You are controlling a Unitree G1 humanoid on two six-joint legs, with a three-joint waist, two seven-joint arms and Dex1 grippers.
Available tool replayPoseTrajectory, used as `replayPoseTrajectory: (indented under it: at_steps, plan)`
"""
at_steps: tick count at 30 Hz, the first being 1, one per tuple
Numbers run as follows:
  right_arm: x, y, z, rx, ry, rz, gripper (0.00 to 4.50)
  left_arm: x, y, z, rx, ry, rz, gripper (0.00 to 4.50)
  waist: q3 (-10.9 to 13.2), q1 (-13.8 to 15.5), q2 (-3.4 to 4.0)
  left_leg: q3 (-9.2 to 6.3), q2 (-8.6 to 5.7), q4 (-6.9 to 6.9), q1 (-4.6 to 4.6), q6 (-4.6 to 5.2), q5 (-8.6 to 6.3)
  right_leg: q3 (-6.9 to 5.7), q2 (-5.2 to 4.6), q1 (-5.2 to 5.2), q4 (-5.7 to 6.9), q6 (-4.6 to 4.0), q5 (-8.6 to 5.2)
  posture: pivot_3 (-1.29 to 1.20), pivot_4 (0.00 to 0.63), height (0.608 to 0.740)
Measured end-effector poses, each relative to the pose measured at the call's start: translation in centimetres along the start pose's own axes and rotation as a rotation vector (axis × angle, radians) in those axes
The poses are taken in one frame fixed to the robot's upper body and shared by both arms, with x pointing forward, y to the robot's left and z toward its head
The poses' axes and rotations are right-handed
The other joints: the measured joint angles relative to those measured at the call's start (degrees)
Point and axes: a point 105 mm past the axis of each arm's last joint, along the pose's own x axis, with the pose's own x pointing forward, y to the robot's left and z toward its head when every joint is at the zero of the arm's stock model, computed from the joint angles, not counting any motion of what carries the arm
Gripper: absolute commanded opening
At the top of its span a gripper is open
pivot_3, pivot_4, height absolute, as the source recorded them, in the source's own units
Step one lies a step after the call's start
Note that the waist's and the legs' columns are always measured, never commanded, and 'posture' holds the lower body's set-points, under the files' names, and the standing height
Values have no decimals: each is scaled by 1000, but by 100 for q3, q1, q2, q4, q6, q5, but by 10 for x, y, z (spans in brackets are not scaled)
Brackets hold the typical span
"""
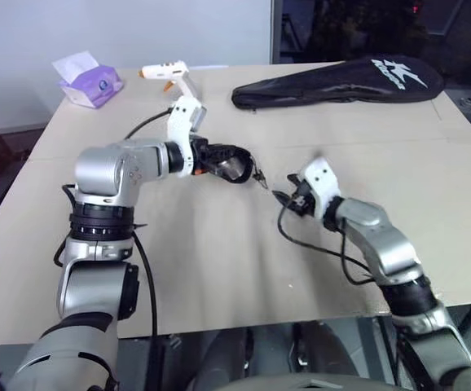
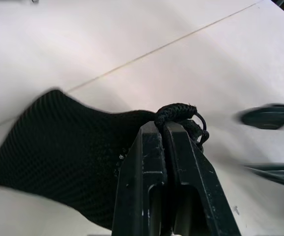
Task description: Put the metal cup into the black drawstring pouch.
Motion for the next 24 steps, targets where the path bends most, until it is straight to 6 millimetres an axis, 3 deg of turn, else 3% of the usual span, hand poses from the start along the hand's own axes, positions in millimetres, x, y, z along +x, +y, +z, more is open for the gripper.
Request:
replayPoseTrajectory:
  at_steps: [2, 5, 16, 20, 23, 24]
  plan:
    - [20, 2, 2, -26, -7, -1, 2694, 0, -1, 1, 4, -3, -1, 0, 0, 2, 0, -1, 0, -1, -1, 0, 0, -2, 0, 0, -4, 0, 0, 0, 150, 740]
    - [33, 8, 4, -39, -32, 24, 2694, -1, -1, 3, 9, -6, 8, 0, 0, 16, 0, -6, -2, -3, -4, 0, 0, -7, -3, 0, -8, 0, 0, 0, 150, 740]
    - [32, 18, 10, -25, -86, 118, 2694, -2, 1, 3, 13, -8, 24, 0, 0, -2, 0, -9, -1, 0, -4, 0, 0, -8, -1, 0, -2, 0, 0, 0, 150, 740]
    - [43, 28, -2, 1, -53, 157, 2694, -4, 2, 3, 15, -7, 27, 0, 1, -19, 1, -8, 0, -1, -3, -1, 0, -6, 2, 0, -2, 0, 0, 0, 150, 740]
    - [51, 36, 0, 13, -63, 194, 2694, -5, 2, 3, 17, -6, 30, 0, 1, -18, 1, -8, 0, 0, -3, -1, 0, -6, 1, 0, -3, 0, 0, 0, 150, 740]
    - [53, 37, 3, 20, -75, 203, 2462, -5, 2, 3, 18, -6, 31, 0, 1, -15, 1, -8, 0, 0, -3, -1, 0, -6, 1, 0, -3, 0, 0, 0, 150, 740]
